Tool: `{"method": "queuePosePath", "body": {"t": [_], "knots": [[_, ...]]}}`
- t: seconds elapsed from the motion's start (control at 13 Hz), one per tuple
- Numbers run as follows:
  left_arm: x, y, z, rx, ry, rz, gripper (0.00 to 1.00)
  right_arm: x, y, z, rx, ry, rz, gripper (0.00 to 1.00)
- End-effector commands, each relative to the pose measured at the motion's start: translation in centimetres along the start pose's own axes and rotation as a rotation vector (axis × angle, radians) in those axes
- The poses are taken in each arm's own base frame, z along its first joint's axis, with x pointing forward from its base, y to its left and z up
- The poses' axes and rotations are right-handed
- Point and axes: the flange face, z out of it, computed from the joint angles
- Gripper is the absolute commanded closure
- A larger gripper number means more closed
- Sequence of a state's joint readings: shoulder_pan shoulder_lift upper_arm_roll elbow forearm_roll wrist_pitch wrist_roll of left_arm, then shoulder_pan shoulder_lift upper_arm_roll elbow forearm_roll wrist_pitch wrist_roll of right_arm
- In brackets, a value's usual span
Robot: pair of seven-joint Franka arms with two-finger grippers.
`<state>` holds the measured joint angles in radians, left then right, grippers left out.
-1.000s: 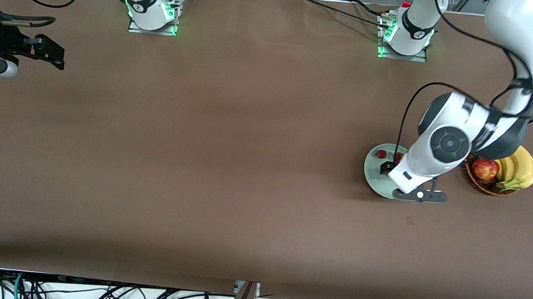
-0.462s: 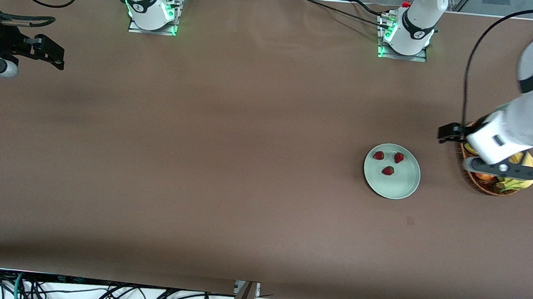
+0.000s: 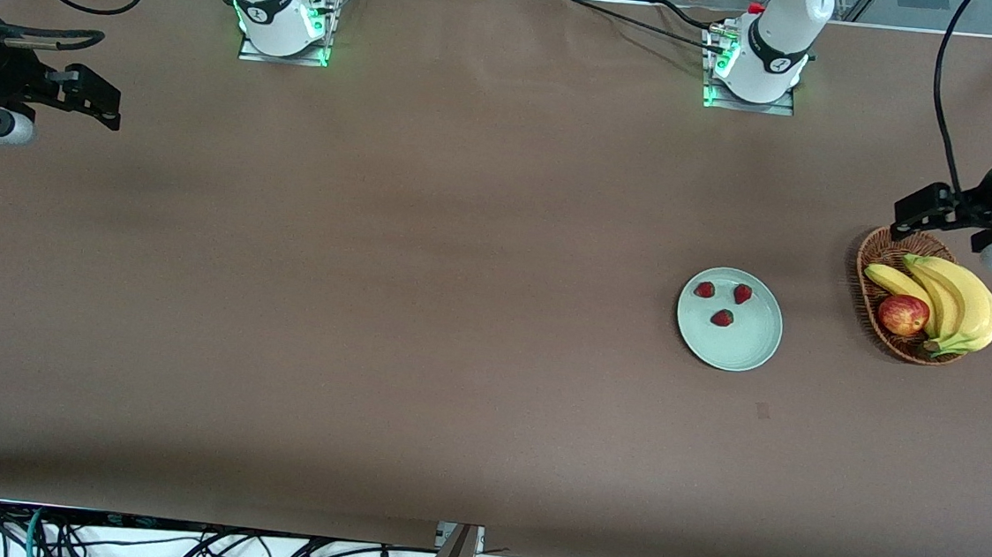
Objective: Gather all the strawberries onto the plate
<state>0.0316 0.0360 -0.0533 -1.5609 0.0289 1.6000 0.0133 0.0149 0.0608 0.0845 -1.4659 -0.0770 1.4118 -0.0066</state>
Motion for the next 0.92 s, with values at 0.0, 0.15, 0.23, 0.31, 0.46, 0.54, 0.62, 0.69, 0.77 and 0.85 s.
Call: {"method": "queuePosePath", "body": {"t": [0.0, 0.15, 0.23, 0.31, 0.46, 0.54, 0.62, 0.69, 0.77, 0.85], "knots": [[-3.3, 0.1, 1.3, -0.022, 0.016, 0.001, 0.0, -0.1, -0.2, -0.3, -0.004, -0.003, -0.014, 0.0], [-3.2, 0.4, 1.8, -0.023, -0.03, 0.006, 0.0, 0.0, -0.9, -0.4, -0.01, 0.004, -0.022, 0.0], [-3.1, 0.4, 1.9, -0.023, -0.035, 0.005, 0.0, -0.1, -1.6, -0.5, -0.019, 0.005, -0.036, 0.0], [-2.7, 0.4, 1.7, -0.023, -0.032, 0.005, 0.0, -0.1, -2.3, -0.5, -0.027, 0.004, -0.047, 0.0], [-2.8, 0.4, 1.7, -0.023, -0.038, 0.005, 0.0, -0.1, -2.1, -0.5, -0.03, 0.002, -0.044, 0.0], [-2.8, 0.4, 1.7, -0.023, -0.041, 0.005, 0.0, -0.1, -2.0, -0.2, -0.028, -0.006, -0.043, 0.0], [-2.8, 0.4, 1.7, -0.024, -0.043, 0.005, 0.0, -0.1, -2.0, -0.2, -0.029, -0.006, -0.044, 0.0], [-2.9, 0.4, 1.7, -0.024, -0.046, 0.005, 0.0, -0.2, -2.0, -0.2, -0.03, -0.006, -0.045, 0.0], [-3.0, 0.3, 1.8, -0.025, -0.056, 0.003, 0.0, -0.3, -2.0, -0.1, -0.03, -0.017, -0.042, 0.0], [-3.1, 0.0, 1.8, -0.026, -0.061, 0.0, 0.0, -0.2, -1.9, -0.1, -0.029, -0.015, -0.039, 0.0]]}}
